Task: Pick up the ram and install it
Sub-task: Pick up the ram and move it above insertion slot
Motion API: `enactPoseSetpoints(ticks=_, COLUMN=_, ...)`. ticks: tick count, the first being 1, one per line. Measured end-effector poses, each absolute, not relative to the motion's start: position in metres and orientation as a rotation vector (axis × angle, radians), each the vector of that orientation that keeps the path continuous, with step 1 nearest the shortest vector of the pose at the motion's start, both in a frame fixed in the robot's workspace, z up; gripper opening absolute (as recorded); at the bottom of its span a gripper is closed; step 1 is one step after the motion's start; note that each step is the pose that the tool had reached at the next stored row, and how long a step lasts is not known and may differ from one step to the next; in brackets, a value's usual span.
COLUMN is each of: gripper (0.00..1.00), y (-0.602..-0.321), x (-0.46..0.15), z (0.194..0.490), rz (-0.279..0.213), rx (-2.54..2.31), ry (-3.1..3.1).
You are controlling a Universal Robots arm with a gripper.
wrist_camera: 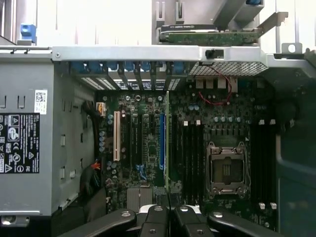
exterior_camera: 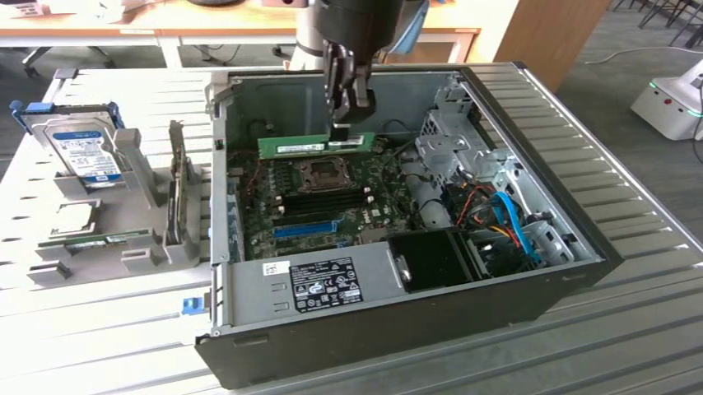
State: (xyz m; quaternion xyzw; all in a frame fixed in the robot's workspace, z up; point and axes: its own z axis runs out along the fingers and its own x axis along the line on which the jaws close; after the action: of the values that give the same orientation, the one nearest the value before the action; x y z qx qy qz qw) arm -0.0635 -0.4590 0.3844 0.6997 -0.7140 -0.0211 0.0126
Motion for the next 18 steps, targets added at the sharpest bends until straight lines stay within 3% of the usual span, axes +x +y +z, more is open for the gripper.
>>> enactPoseSetpoints(ticks=18, gripper=0.12, y=-0.4508, x=-0.0551, z=0.3840, rz=-0.066, rx=2.181, ry=-2.225)
